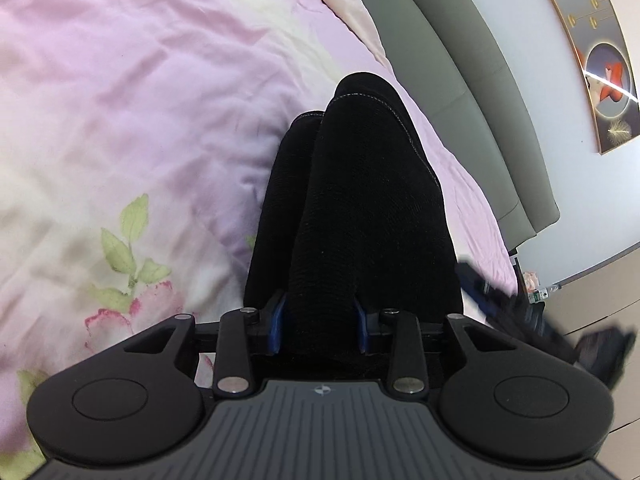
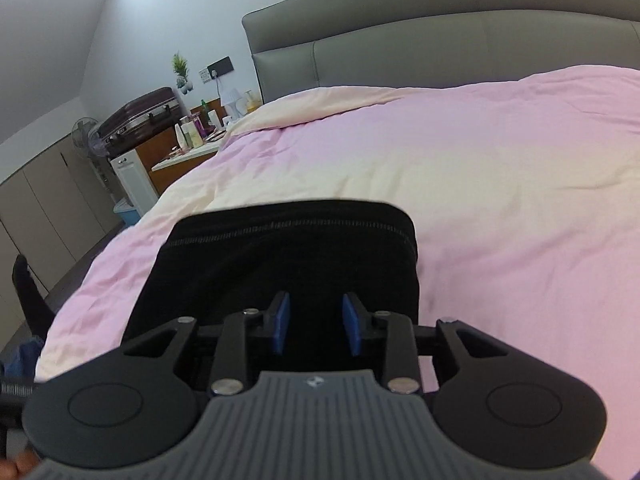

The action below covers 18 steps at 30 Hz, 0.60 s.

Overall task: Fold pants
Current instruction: 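Lower the folded pants onto the bed and open the right gripper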

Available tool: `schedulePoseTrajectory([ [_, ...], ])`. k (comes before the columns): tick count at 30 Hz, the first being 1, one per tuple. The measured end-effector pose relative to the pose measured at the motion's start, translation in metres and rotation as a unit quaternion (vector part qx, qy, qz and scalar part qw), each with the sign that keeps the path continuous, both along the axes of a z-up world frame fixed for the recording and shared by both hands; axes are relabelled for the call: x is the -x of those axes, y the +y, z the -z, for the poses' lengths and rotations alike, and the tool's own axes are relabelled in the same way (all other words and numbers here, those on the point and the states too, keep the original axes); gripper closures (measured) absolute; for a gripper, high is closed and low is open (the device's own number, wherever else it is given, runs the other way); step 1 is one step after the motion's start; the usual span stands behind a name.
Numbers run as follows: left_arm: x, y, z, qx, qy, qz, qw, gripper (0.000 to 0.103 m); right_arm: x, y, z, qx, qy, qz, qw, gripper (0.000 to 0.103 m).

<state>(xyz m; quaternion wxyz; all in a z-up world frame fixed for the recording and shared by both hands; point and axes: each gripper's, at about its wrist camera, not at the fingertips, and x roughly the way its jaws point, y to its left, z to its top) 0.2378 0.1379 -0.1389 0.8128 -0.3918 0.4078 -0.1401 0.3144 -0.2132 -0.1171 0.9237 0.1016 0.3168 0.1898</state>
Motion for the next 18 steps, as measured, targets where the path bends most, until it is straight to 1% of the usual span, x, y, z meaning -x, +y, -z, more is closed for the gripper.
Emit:
schedulePoseTrajectory([
  [1, 0.0, -0.002, -0.001, -0.009, 0.0, 0.001, 1.0, 0.065, 0.016, -0.001, 0.009, 0.008, 0.0, -0.003, 1.0, 0.074],
  [2, 0.0, -0.005, -0.002, -0.018, 0.001, 0.005, 0.9998, 0.065, 0.034, -0.005, 0.017, 0.007, -0.004, 0.005, 1.0, 0.075],
  [3, 0.0, -0.007, -0.002, -0.024, 0.0, 0.009, 0.9997, 0.065, 0.043, -0.012, 0.025, -0.007, 0.003, 0.012, 1.0, 0.075],
  [5, 0.001, -0.012, -0.002, -0.032, -0.006, 0.016, 0.9993, 0.064, 0.06, -0.034, 0.041, -0.067, 0.026, 0.037, 0.997, 0.076],
  [6, 0.003, -0.013, -0.002, -0.039, -0.01, 0.018, 0.999, 0.064, 0.068, -0.041, 0.047, -0.087, 0.034, 0.044, 0.995, 0.076],
  [7, 0.003, -0.015, -0.003, -0.045, -0.012, 0.019, 0.9987, 0.063, 0.078, -0.044, 0.051, -0.086, 0.041, 0.045, 0.994, 0.078],
  [9, 0.005, -0.016, -0.006, -0.051, -0.008, 0.023, 0.9984, 0.064, 0.093, -0.035, 0.055, -0.047, 0.047, 0.029, 0.997, 0.078],
  [10, 0.007, -0.016, -0.006, -0.051, -0.005, 0.025, 0.9984, 0.064, 0.099, -0.03, 0.058, -0.029, 0.061, 0.019, 0.998, 0.079],
  [11, 0.008, -0.015, -0.007, -0.051, -0.002, 0.025, 0.9984, 0.064, 0.102, -0.025, 0.067, -0.014, 0.097, 0.011, 0.995, 0.079],
  [12, 0.011, -0.014, -0.008, -0.053, 0.002, 0.026, 0.9983, 0.064, 0.107, -0.024, 0.074, -0.008, 0.115, 0.013, 0.993, 0.079],
  [13, 0.013, -0.012, -0.009, -0.053, 0.006, 0.027, 0.9982, 0.064, 0.117, -0.024, 0.075, -0.008, 0.105, 0.015, 0.994, 0.079],
  [14, 0.017, -0.009, -0.009, -0.046, 0.011, 0.027, 0.9985, 0.064, 0.124, -0.024, 0.072, -0.01, 0.098, 0.013, 0.995, 0.078],
  [16, 0.026, -0.003, -0.01, -0.033, 0.019, 0.022, 0.999, 0.066, 0.14, -0.032, 0.068, -0.027, 0.085, 0.022, 0.996, 0.078],
  [17, 0.03, -0.001, -0.012, -0.04, 0.021, 0.02, 0.9988, 0.066, 0.145, -0.034, 0.065, -0.032, 0.081, 0.028, 0.996, 0.077],
  [18, 0.035, -0.001, -0.015, -0.054, 0.021, 0.017, 0.9981, 0.066, 0.149, -0.036, 0.062, -0.029, 0.077, 0.033, 0.996, 0.075],
])
